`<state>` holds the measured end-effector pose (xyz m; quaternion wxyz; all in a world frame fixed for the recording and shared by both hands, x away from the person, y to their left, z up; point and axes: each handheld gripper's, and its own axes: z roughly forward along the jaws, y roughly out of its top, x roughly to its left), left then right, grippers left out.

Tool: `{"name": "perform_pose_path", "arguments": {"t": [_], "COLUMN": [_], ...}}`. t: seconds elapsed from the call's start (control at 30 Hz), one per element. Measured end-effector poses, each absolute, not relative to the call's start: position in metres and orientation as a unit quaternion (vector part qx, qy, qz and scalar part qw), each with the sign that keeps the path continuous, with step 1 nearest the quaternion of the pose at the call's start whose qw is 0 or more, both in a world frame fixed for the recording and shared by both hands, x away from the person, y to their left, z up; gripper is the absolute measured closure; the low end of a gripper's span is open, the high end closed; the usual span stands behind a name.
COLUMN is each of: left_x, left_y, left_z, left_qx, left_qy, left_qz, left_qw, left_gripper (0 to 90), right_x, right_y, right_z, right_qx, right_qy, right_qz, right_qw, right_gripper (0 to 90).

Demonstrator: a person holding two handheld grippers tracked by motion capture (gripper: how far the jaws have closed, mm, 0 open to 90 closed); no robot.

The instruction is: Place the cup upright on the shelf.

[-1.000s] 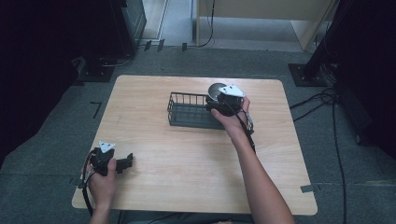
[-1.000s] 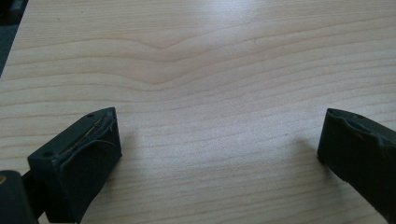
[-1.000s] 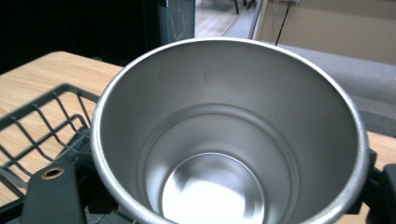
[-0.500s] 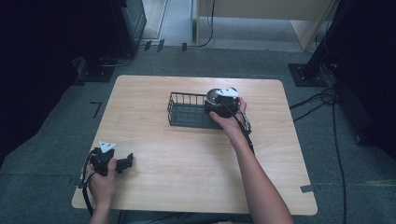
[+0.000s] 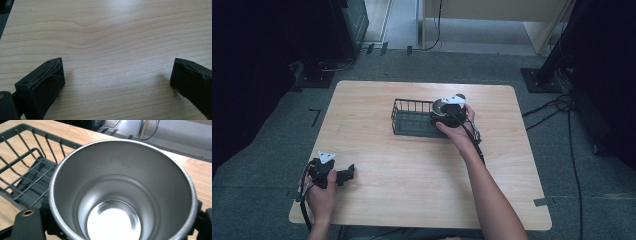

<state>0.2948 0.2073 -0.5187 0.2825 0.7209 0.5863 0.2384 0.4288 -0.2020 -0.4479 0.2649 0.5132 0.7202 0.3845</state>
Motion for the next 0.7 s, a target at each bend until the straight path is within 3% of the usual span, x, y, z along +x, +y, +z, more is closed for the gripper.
{"name": "perform_pose_path", "arguments": {"t": [0.33,0.5,0.7], "left_x": [0.295,0.295,0.295], "left_y": [0.207,0.207,0.207], "left_z": [-0.519,-0.519,-0.519], "left_qx": [0.721,0.721,0.721], "left_qy": [0.586,0.586,0.586], "left_qz": [0.238,0.238,0.238], "left_qw": [0.283,0.282,0.283], "left_gripper": [0.0,0.0,0.0], "right_x": [0.428,0.425,0.418], "right_y": [-0.203,-0.207,-0.21], "right_z": [-0.441,-0.431,-0.425], "right_qx": [0.511,0.515,0.511], "right_qy": [0.722,0.716,0.717], "right_qz": [0.388,0.396,0.399], "right_qw": [0.258,0.257,0.257], "right_gripper": [11.6,1.8,0.0]}}
